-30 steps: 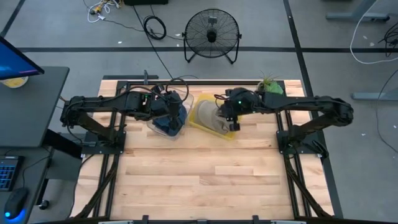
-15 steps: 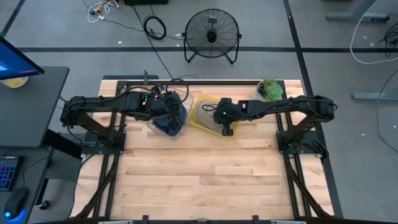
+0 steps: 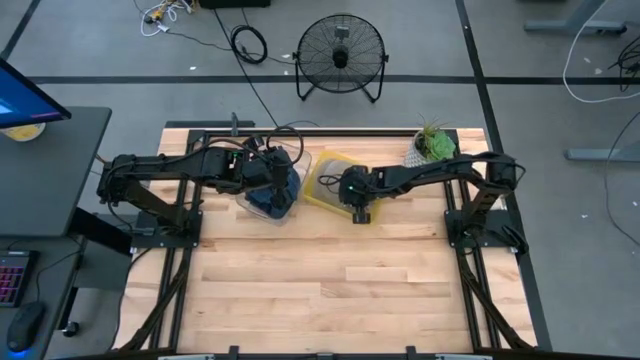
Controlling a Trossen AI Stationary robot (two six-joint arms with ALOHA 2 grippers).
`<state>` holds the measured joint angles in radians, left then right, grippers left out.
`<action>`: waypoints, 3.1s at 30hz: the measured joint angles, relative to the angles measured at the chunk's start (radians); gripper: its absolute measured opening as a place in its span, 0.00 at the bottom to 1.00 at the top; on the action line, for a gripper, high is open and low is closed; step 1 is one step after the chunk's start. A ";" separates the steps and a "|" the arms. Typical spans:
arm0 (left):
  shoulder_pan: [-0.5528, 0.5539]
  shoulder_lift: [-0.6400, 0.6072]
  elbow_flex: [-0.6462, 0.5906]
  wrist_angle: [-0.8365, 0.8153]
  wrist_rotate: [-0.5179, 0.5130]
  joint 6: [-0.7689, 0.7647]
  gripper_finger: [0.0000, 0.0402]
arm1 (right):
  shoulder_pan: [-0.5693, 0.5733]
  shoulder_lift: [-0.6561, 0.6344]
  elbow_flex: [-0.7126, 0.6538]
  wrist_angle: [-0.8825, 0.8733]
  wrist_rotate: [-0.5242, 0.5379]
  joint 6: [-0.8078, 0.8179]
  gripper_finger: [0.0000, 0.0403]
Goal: Pick & Place hat
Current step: Put the brown cap into the yellow bin, then return to Home Position
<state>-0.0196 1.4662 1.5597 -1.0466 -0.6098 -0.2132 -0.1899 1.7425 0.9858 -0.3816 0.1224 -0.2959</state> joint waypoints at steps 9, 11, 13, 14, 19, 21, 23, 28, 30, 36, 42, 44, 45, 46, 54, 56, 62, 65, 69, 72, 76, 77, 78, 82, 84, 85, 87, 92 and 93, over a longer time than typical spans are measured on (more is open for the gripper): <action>-0.018 -0.033 0.000 -0.012 0.000 0.019 0.44 | 0.033 -0.254 0.032 -0.156 -0.004 0.105 0.12; -0.024 -0.062 0.001 -0.014 -0.001 0.015 0.44 | 0.043 -0.325 0.032 -0.165 -0.004 0.105 0.15; -0.030 -0.092 0.000 -0.033 0.001 0.015 0.44 | 0.056 -0.393 0.033 -0.170 -0.005 0.111 0.18; -0.032 -0.108 0.000 -0.033 0.000 0.015 0.44 | 0.063 -0.426 0.033 -0.172 -0.007 0.123 0.19; -0.056 -0.214 0.000 -0.066 0.000 0.013 0.44 | 0.096 -0.584 0.034 -0.176 -0.009 0.204 0.22; -0.066 -0.251 0.000 -0.077 0.003 0.010 0.44 | 0.111 -0.640 0.034 -0.176 -0.009 0.210 0.22; -0.079 -0.295 -0.011 -0.090 0.007 0.005 0.44 | 0.122 -0.691 0.034 -0.180 -0.009 0.215 0.22; -0.121 -0.464 -0.195 -0.071 0.011 -0.072 0.44 | 0.141 -0.801 0.015 -0.186 -0.009 0.259 0.21; -0.142 -0.545 -0.306 -0.022 0.011 -0.105 0.44 | 0.145 -0.832 -0.009 -0.188 -0.009 0.262 0.21; -0.179 -0.766 -0.593 0.206 0.012 -0.067 0.44 | 0.155 -0.922 -0.160 -0.046 -0.010 0.257 0.21; -0.208 -0.945 -0.818 0.388 0.012 0.013 0.44 | 0.154 -1.036 -0.373 0.141 -0.010 0.290 0.21; -0.215 -0.996 -0.887 0.434 0.011 0.023 0.44 | 0.154 -1.075 -0.440 0.215 -0.010 0.292 0.21; -0.216 -1.020 -0.923 0.457 0.011 0.030 0.44 | 0.154 -1.094 -0.469 0.248 -0.010 0.292 0.21; -0.217 -1.045 -0.957 0.478 0.012 0.041 0.44 | 0.154 -1.112 -0.496 0.280 -0.010 0.288 0.21; -0.217 -1.241 -1.220 0.682 0.044 0.071 0.44 | 0.154 -1.249 -0.703 0.464 -0.010 0.298 0.21; -0.217 -1.288 -1.273 0.739 0.087 0.092 0.44 | 0.154 -1.278 -0.742 0.492 -0.010 0.315 0.21; -0.217 -1.414 -1.355 0.820 0.137 0.155 0.44 | 0.154 -1.355 -0.796 0.502 -0.010 0.314 0.21; -0.216 -1.464 -1.393 0.831 0.138 0.158 0.44 | 0.154 -1.393 -0.826 0.503 -0.010 0.305 0.21; -0.216 -1.460 -1.446 0.892 0.170 0.169 0.44 | 0.154 -1.444 -0.881 0.520 -0.010 0.304 0.21; -0.216 -1.463 -1.486 0.962 0.198 0.189 0.44 | 0.153 -1.485 -0.914 0.530 -0.010 0.308 0.21; -0.216 -1.462 -1.536 1.084 0.284 0.245 0.44 | 0.153 -1.537 -0.952 0.531 -0.010 0.308 0.21; -0.216 -1.462 -1.549 1.115 0.308 0.256 0.44 | 0.153 -1.550 -0.962 0.532 -0.010 0.308 0.21; -0.216 -1.462 -1.550 1.115 0.326 0.267 0.44 | 0.153 -1.564 -0.971 0.530 -0.010 0.311 0.21; -0.205 -1.463 -1.550 1.115 0.334 0.274 0.44 | 0.148 -1.606 -0.971 0.469 -0.009 0.312 0.21; -0.206 -1.460 -1.550 1.114 0.334 0.284 0.44 | 0.141 -1.625 -0.970 0.452 -0.007 0.304 0.21; -0.206 -1.459 -1.550 1.113 0.334 0.285 0.44 | 0.137 -1.632 -0.970 0.435 -0.007 0.298 0.21; -0.206 -1.458 -1.550 1.108 0.335 0.285 0.44 | 0.128 -1.641 -0.970 0.409 -0.007 0.290 0.21; -0.206 -1.453 -1.550 1.102 0.335 0.286 0.44 | 0.123 -1.642 -0.970 0.408 -0.007 0.284 0.21; -0.206 -1.453 -1.550 1.102 0.335 0.282 0.44 | 0.123 -1.642 -0.970 0.408 -0.007 0.284 0.21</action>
<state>-0.2256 0.0132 0.0093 0.0554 -0.2746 0.0687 -0.0666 0.1003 0.0154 0.0265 0.1152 -0.0115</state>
